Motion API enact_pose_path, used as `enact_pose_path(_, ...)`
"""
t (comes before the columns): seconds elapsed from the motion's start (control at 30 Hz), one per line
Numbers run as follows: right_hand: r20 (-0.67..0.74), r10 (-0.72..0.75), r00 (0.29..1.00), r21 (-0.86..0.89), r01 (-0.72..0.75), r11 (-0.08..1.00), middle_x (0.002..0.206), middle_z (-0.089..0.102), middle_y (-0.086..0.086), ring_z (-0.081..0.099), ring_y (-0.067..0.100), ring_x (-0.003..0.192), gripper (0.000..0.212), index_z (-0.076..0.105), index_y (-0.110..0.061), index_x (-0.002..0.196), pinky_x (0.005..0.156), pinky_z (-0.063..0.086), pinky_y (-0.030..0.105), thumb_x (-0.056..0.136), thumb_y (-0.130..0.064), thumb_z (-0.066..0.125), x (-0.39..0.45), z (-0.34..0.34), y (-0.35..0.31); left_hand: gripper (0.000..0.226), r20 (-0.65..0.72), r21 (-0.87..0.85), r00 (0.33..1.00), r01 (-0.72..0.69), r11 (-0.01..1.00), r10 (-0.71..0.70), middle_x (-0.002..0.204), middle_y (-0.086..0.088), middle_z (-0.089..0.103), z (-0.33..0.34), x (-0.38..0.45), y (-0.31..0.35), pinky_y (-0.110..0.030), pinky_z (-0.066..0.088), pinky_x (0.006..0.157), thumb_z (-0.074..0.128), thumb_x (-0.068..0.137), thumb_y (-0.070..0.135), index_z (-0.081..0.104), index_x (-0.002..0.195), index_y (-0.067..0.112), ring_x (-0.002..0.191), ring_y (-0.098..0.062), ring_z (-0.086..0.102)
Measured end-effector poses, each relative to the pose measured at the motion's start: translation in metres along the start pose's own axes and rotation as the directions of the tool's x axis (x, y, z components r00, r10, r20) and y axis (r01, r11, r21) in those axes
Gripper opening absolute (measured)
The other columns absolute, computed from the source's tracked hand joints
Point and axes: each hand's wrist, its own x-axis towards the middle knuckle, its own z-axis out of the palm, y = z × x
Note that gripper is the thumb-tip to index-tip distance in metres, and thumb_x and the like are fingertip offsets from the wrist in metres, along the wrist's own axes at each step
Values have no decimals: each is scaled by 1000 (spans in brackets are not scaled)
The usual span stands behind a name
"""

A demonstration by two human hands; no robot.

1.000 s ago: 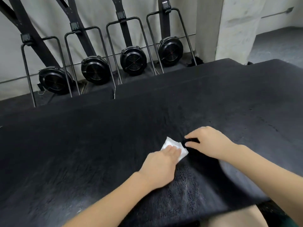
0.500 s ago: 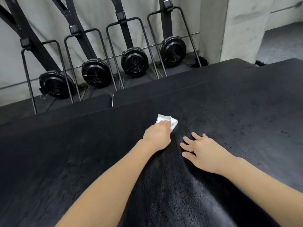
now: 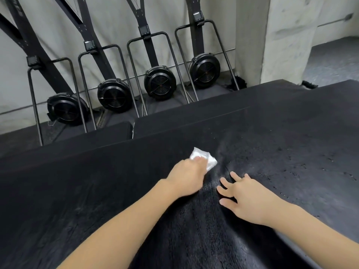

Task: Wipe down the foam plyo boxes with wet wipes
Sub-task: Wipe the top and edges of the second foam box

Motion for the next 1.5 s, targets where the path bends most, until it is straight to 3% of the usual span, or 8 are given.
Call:
enact_pose_path(0.23,24,-3,1000,50,2,999,166,13,-9,2,23,154,59,24,-31,157,125,9,45,104,-55,15,1,0,4,25,35,0,999,-34,999,34,111,-2,60,13,19,-46,-45,50,70,41,103,16,45,127,19,73,-32,56)
enact_pose_path(0.37,31,-26,999,36,25,999,164,19,-13,6,25,154,124,28,-33,155,123,11,48,59,-75,-39,7,5,8,44,-19,71,992,125,990,-124,130,-13,53,3,82,-85,-38,43,68,38,95,2,43,135,18,61,-28,47)
enact_pose_path(0.5,-7,1,1000,-7,-1,1000,136,60,-17,53,25,133,87,66,-37,125,100,50,50,96,-59,-13,10,6,13,29,-61,48,957,286,957,-283,124,-16,61,-10,131,-110,-41,45,87,38,105,17,54,128,9,109,-37,59)
enact_pose_path(0.67,27,-44,999,102,41,994,165,11,-17,-7,18,154,104,25,-36,156,124,1,44,68,-71,-19,15,9,12,32,-15,77,956,294,953,-294,125,-13,58,2,153,-117,-39,44,88,38,100,5,50,129,10,101,-36,56)
enact_pose_path(0.8,14,-16,1000,165,14,986,163,16,-18,-4,13,154,60,31,-41,153,125,-1,45,98,-64,31,15,1,16,28,-34,116,981,195,974,-192,108,-12,58,-1,128,-86,-41,45,78,39,100,4,48,124,14,86,-36,59)
enact_pose_path(1.1,-244,181,953,228,-125,966,162,24,-15,6,19,154,60,35,-37,152,123,6,52,98,-63,38,53,-14,50,17,-5,-49,991,-135,990,135,95,11,50,8,15,-30,-43,50,69,38,107,28,43,123,27,76,-28,57)
enact_pose_path(1.3,-174,173,970,104,-157,982,163,21,-13,9,26,153,59,30,-34,154,121,11,54,101,-58,17,63,-6,51,18,-11,55,993,114,992,-114,74,8,34,-4,47,-68,-36,40,68,42,103,16,37,115,29,74,-30,49)
enact_pose_path(1.5,-120,156,980,-21,-160,987,163,21,-5,11,33,150,56,26,-26,154,118,15,59,106,-53,19,70,-9,51,42,-44,92,956,293,952,-290,111,-17,60,1,136,-90,-39,44,77,38,98,5,42,140,7,87,-33,50)
